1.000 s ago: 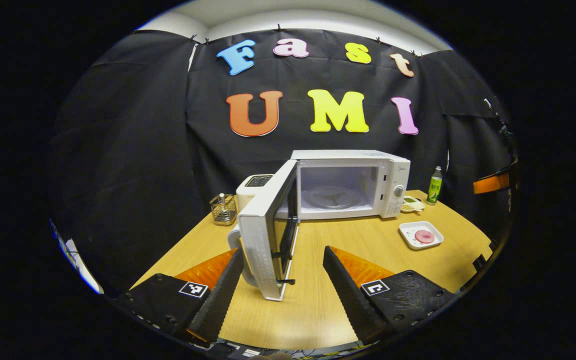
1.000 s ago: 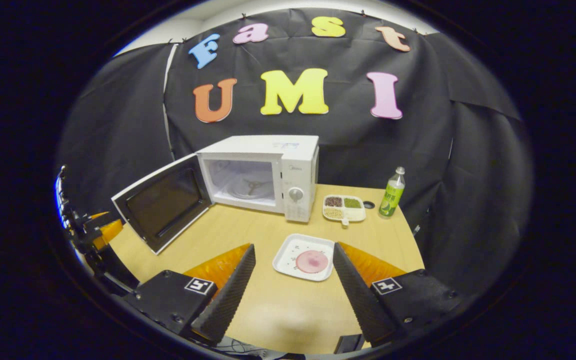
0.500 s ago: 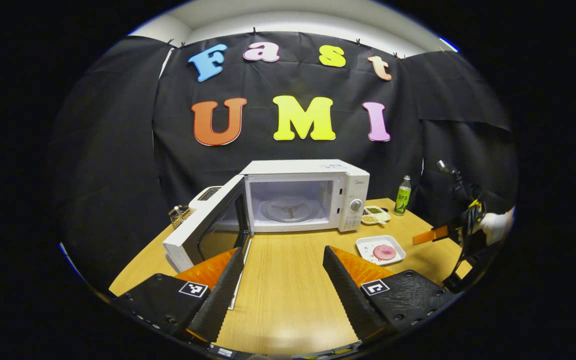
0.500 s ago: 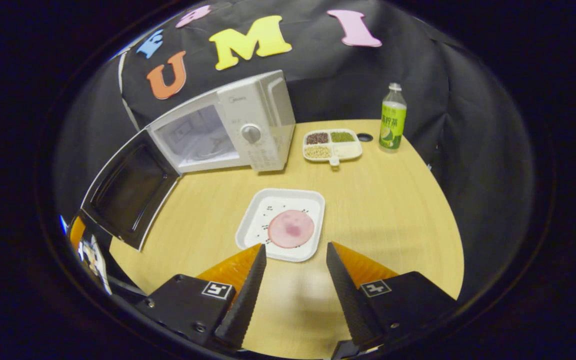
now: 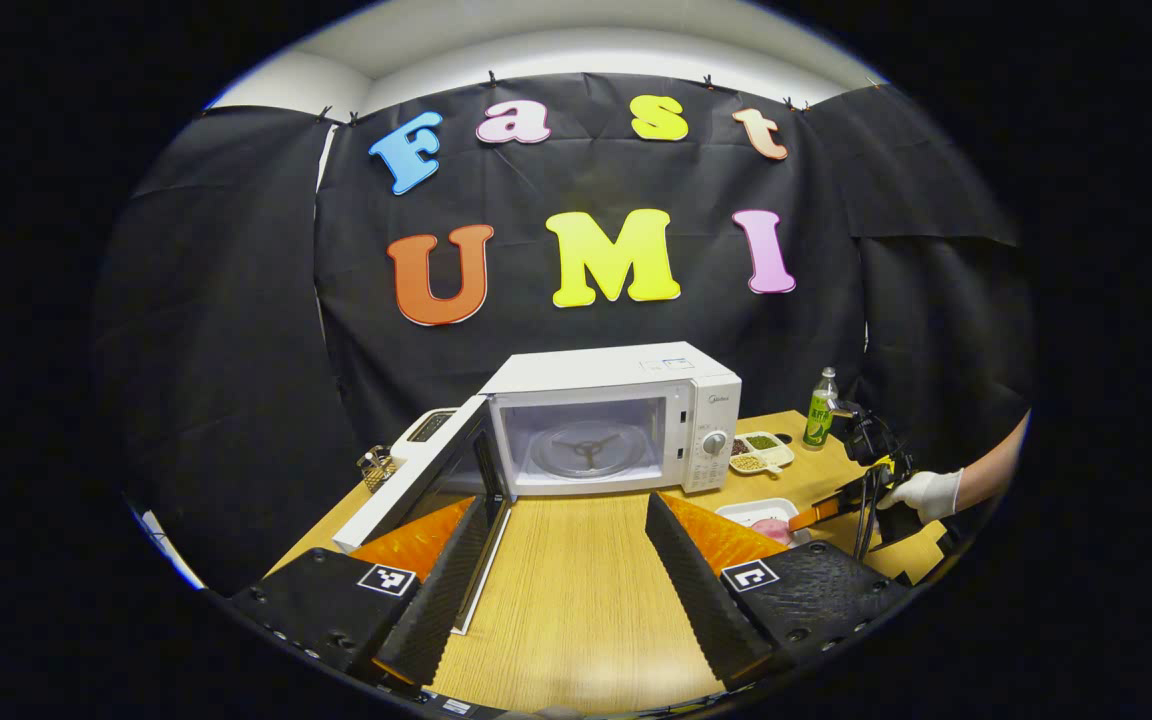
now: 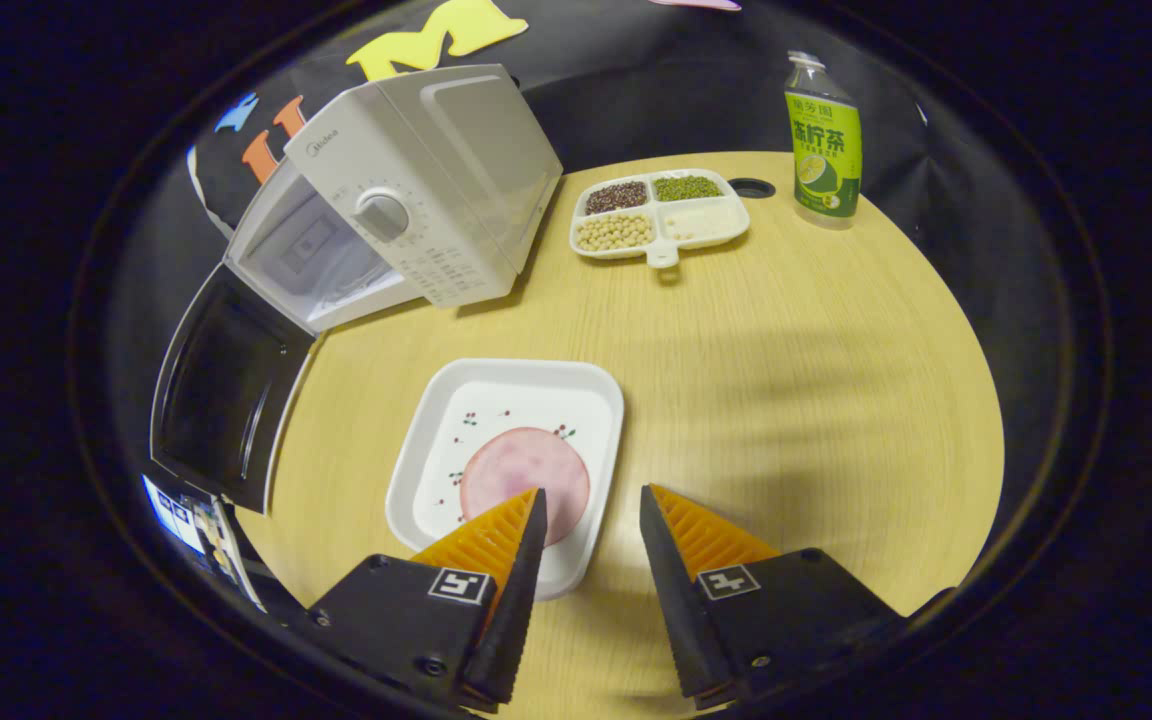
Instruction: Open the microwave oven with the left hand, put the food in, and close the microwave oven.
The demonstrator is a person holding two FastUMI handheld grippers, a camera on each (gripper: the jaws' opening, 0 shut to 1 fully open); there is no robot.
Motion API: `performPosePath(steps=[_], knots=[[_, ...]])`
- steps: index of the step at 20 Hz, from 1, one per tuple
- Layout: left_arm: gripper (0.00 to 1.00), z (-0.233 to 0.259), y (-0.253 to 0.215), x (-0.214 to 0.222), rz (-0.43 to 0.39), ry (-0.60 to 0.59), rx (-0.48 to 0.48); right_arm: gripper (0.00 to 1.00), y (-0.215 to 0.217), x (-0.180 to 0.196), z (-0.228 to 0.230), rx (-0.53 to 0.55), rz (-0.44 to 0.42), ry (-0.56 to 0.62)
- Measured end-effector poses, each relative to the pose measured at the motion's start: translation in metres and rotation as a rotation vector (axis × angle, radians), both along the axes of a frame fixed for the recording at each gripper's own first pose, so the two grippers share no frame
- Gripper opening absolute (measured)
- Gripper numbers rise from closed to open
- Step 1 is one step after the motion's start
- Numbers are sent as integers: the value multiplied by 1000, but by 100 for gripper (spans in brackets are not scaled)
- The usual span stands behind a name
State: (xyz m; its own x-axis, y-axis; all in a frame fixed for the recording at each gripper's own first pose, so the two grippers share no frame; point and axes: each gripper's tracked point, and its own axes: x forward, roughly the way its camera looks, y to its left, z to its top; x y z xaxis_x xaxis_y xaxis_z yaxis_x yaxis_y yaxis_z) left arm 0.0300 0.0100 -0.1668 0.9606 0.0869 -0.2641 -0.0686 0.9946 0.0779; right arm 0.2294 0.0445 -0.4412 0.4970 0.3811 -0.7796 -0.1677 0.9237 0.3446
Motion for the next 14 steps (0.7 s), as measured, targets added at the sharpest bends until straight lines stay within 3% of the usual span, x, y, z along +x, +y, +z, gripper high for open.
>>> performPosePath(steps=[1, 2, 4, 5, 6, 7, 8, 11, 14], knots=[[95, 2, -1, 0, 15, 3, -2, 58, 0, 0, 0, -6, 20, 15], [95, 3, -3, -1, 29, 5, -4, 41, 0, 3, 0, -16, 35, 30], [95, 2, -5, 1, 54, 13, -6, 26, -3, 1, -4, -52, 67, 81], [95, 2, -9, 0, 63, 15, -6, 29, -4, 1, -3, -74, 80, 102], [95, 3, -11, 2, 72, 18, -3, 14, -3, 1, -3, -82, 88, 127], [95, 4, -15, 2, 79, 17, 2, 13, -2, 0, -2, -77, 85, 161], [95, 7, -19, 2, 85, 14, 9, 18, -1, 2, -5, -56, 71, 192], [95, 8, -31, 4, 91, 18, 21, 6, 5, 5, -5, 64, 17, 267], [95, 9, -40, 6, 83, 35, 23, 4, 8, 2, -4, 161, 38, 294]])
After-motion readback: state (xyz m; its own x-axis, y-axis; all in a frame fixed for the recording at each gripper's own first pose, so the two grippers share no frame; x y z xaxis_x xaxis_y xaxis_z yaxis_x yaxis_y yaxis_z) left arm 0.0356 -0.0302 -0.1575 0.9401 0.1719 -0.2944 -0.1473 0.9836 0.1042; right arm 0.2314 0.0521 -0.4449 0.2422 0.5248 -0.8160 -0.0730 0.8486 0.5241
